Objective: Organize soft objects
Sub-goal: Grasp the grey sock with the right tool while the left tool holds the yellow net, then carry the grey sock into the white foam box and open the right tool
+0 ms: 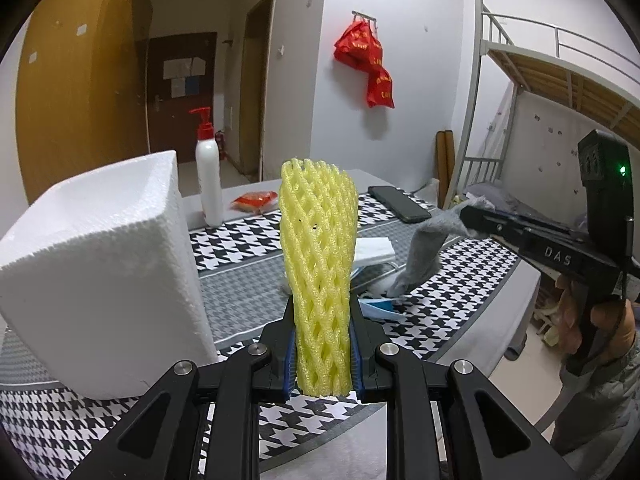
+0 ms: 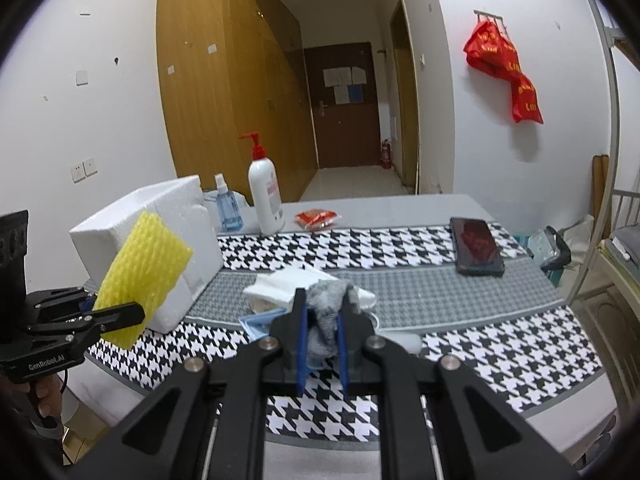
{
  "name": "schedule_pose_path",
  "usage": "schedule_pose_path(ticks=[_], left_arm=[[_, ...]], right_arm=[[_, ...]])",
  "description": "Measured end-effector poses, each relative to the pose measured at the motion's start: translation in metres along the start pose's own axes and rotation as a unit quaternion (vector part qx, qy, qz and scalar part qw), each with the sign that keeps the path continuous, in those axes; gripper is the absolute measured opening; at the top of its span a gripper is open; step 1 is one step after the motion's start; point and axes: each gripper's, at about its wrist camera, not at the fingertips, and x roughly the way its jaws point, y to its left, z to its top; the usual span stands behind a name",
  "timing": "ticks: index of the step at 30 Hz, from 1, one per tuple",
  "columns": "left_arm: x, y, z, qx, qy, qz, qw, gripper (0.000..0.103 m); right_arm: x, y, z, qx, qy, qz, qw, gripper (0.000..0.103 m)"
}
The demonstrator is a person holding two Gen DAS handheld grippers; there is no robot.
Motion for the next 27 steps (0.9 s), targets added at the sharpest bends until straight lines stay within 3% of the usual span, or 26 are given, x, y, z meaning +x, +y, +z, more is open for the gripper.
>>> schedule_pose_path(ticks=[18, 27], left_arm=[[-0.024, -0.003, 0.005, 0.011, -0.036, 0.019, 0.9991, 0.022], [-0.045, 0.004, 0.001, 0.001, -0.055, 0.05, 0.9972, 0.022]], right_arm=[[-0.02, 0.021, 0.018, -0.021, -0.03, 0.013, 0.999, 0.016], [-0.024, 0.039, 0.022, -0.037, -0.038, 0.037, 0.998, 0.016]])
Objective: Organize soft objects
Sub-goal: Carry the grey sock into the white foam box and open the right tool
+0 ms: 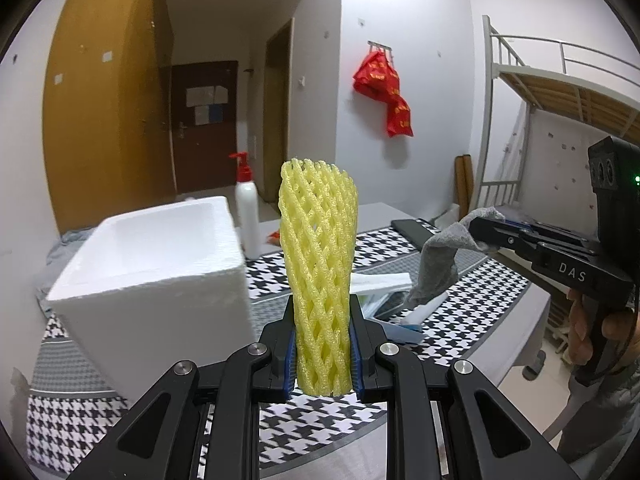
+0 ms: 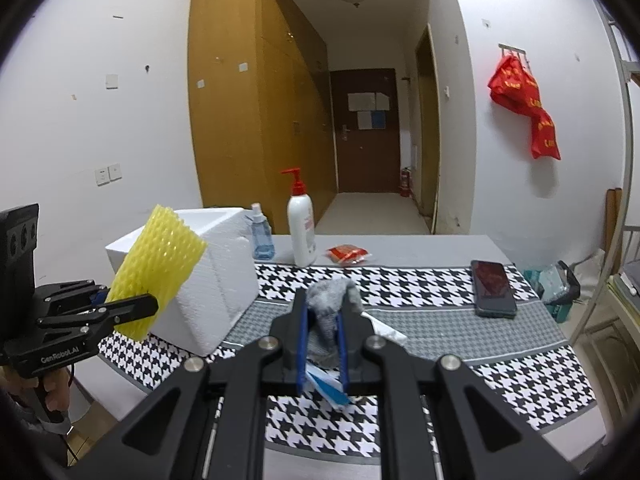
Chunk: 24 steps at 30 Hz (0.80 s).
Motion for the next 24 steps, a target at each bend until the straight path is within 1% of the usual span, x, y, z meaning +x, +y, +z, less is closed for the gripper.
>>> schedule_pose_path(ticks=[12, 24], left_arm=[[-0.027, 0.022, -0.004, -0.023, -0.012, 0.052, 0.9983, 0.022], [-0.045, 0.05, -0.014, -0.04, -0.014, 0.1, 0.9941, 0.022]], right_arm=[[0.008, 0.032, 0.007, -0.025, -0.003, 0.043, 0.999, 0.016], [0.021, 0.061, 0.02, -0.045, -0.005, 0.072, 0.996, 0.016]])
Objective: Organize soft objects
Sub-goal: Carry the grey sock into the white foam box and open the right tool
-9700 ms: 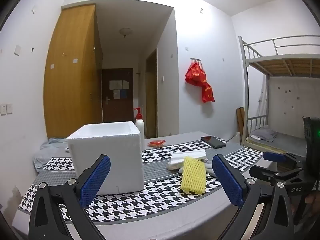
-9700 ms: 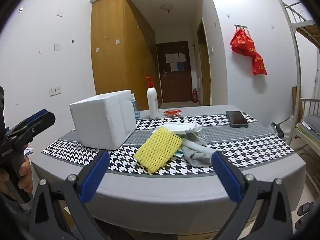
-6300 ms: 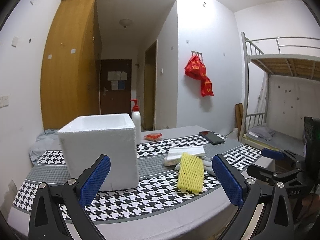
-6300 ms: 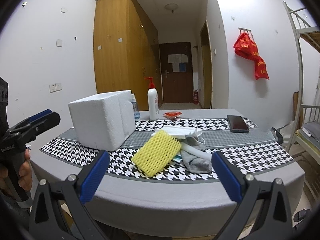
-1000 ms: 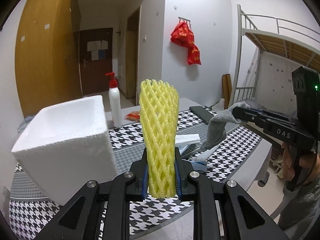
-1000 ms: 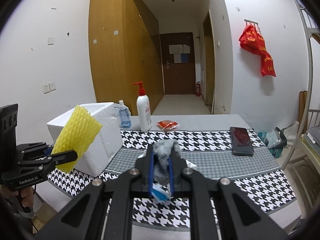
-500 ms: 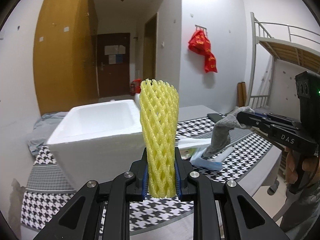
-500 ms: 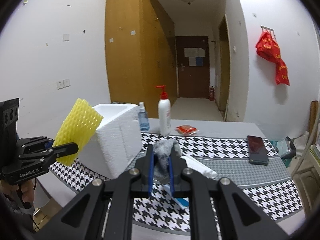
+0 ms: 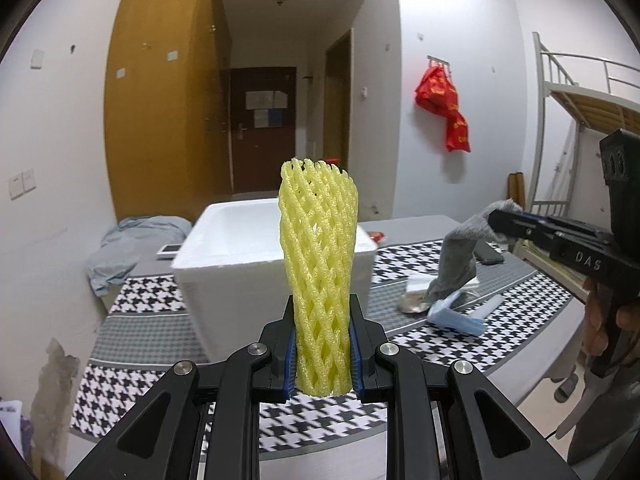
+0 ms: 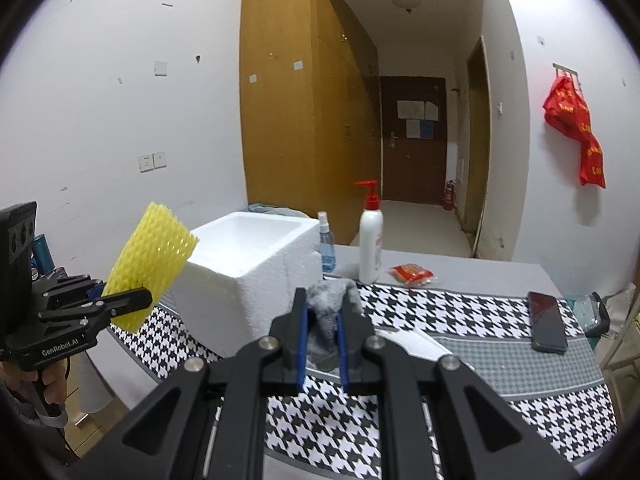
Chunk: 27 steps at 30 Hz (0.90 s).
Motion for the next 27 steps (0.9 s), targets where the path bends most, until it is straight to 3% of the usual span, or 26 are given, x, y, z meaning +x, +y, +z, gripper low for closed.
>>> schedule_pose_path(ticks=[17, 27], left_arm=[[-0.01, 0.04, -0.005, -0.025, -0.001, 0.063, 0.9977, 0.022], [-0.009, 0.058, -0.011, -0.043, 0.004, 0.08, 0.9958, 0.022]], right_arm=[[0.02, 0.027, 0.049, -0.043, -0.02, 0.028, 0.998, 0.015], [0.028, 0.046, 0.075, -0.069, -0.044, 0.039, 0.996, 0.015]])
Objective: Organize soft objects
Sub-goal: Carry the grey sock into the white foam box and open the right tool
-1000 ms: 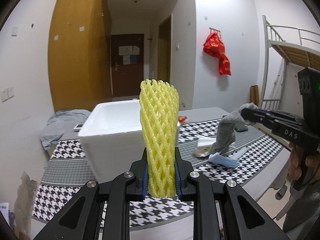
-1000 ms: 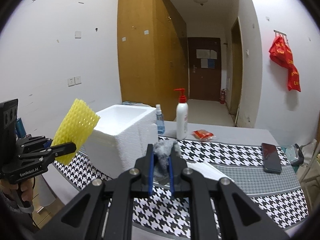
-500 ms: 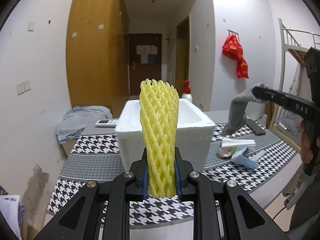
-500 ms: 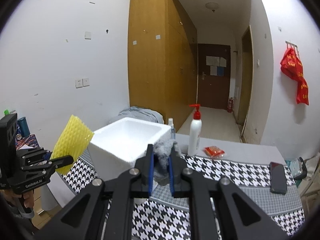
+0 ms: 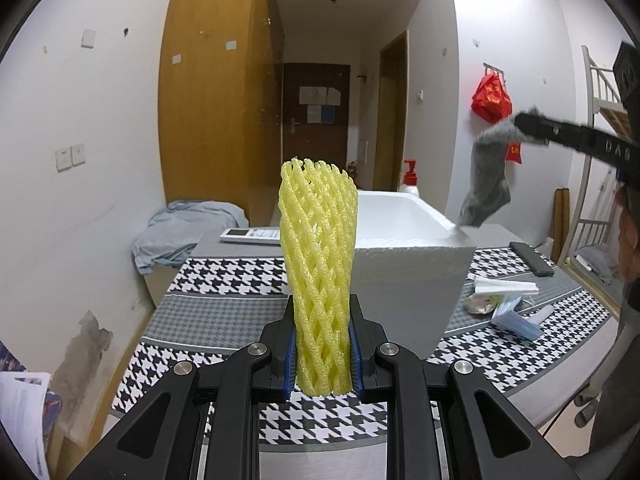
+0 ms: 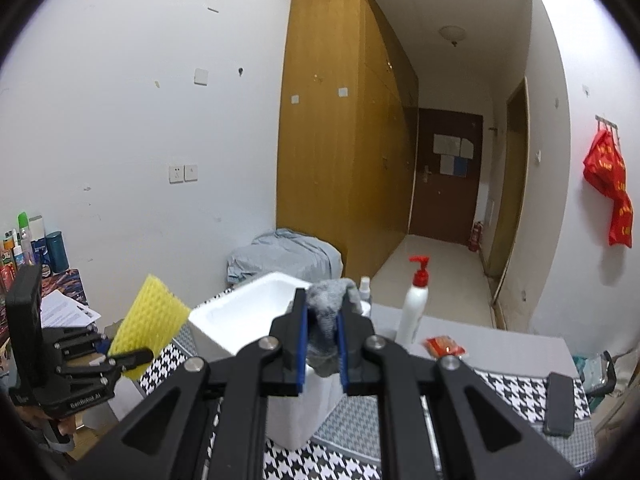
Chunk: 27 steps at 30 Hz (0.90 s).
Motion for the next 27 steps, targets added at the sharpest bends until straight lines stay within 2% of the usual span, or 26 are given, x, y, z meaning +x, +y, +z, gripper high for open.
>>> schedule_pose_path(ticks=[9, 27], left_arm=[[0.0, 0.016, -0.001, -0.015, -0.002, 0.013, 0.9998, 0.022], [0.006, 0.031, -0.005, -0.026, 0.004, 0.033, 0.9991, 0.022]], right_arm=[[0.02, 0.019, 0.017, -0.022, -0.008, 0.019, 1.0, 0.015], [0.069, 0.036, 0.007, -0.026, 0.051, 0.054, 0.997, 0.016]])
